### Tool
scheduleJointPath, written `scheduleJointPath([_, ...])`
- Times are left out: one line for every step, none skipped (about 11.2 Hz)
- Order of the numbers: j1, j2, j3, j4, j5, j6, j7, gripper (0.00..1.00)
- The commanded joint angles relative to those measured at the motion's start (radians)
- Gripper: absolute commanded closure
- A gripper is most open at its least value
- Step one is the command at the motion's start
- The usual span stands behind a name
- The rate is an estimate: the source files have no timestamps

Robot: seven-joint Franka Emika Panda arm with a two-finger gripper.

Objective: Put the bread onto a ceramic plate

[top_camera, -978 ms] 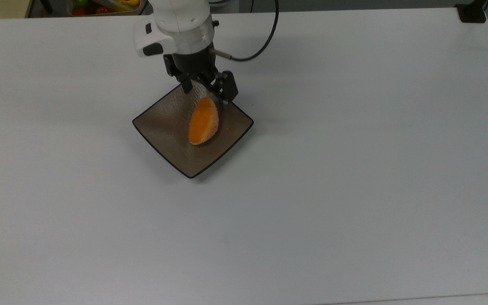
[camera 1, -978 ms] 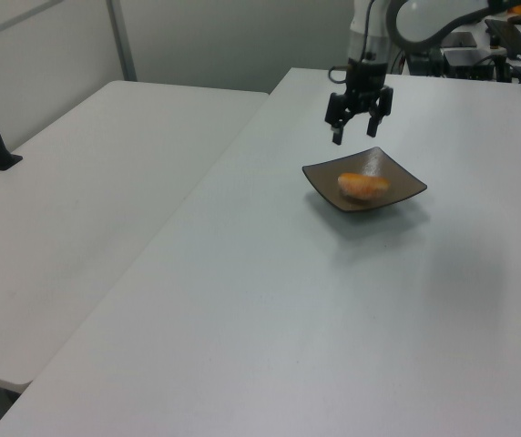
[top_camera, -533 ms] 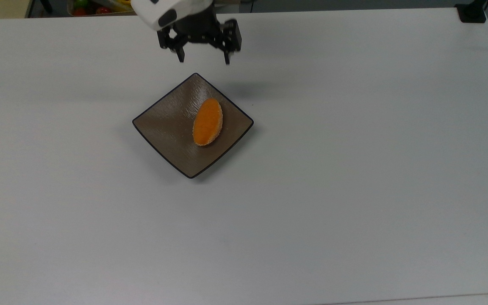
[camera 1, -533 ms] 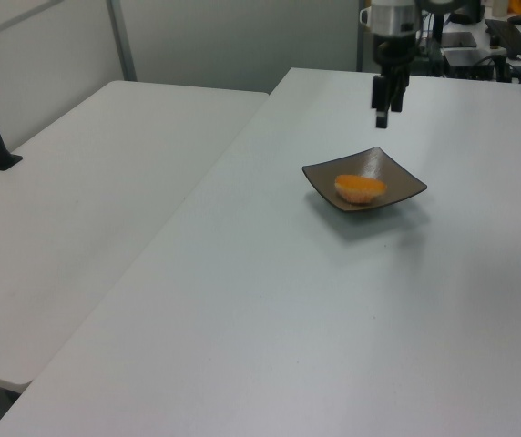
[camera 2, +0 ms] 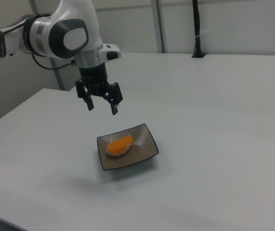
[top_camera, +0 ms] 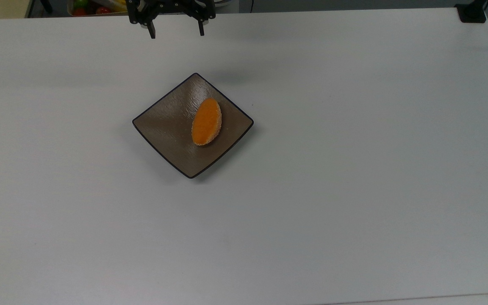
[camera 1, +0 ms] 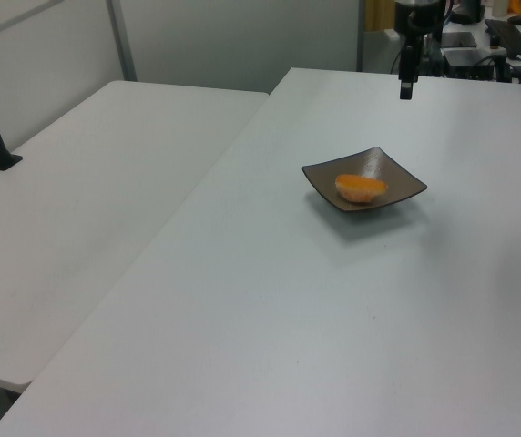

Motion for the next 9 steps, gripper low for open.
scheduleJointPath([0.032,-0.030,-0.023,-0.015,-0.037,-0.012,-0.004,0.00])
scheduleJointPath([0.034,-0.027,-0.022,-0.015,-0.042,-0.013,-0.002,0.00])
scheduleJointPath([0.034,-0.026,-0.020,-0.013,-0.042,-0.012,-0.001,0.00])
scheduleJointPath([0.034,-0.027,-0.020,-0.013,-0.040,-0.010,0.013,0.00])
scheduleJointPath([0.034,-0.026,-0.020,-0.009,-0.040,-0.006,0.056,0.00])
scheduleJointPath([0.034,-0.023,-0.020,-0.004,-0.040,-0.006,0.084,0.00])
scheduleJointPath([0.034,-0.021,-0.020,-0.001,-0.040,-0.004,0.093,0.00])
scheduleJointPath([0.034,-0.020,-0.020,-0.001,-0.040,-0.004,0.093,0.00])
scheduleJointPath([0.034,-0.020,-0.020,-0.001,-0.040,-0.004,0.093,0.00])
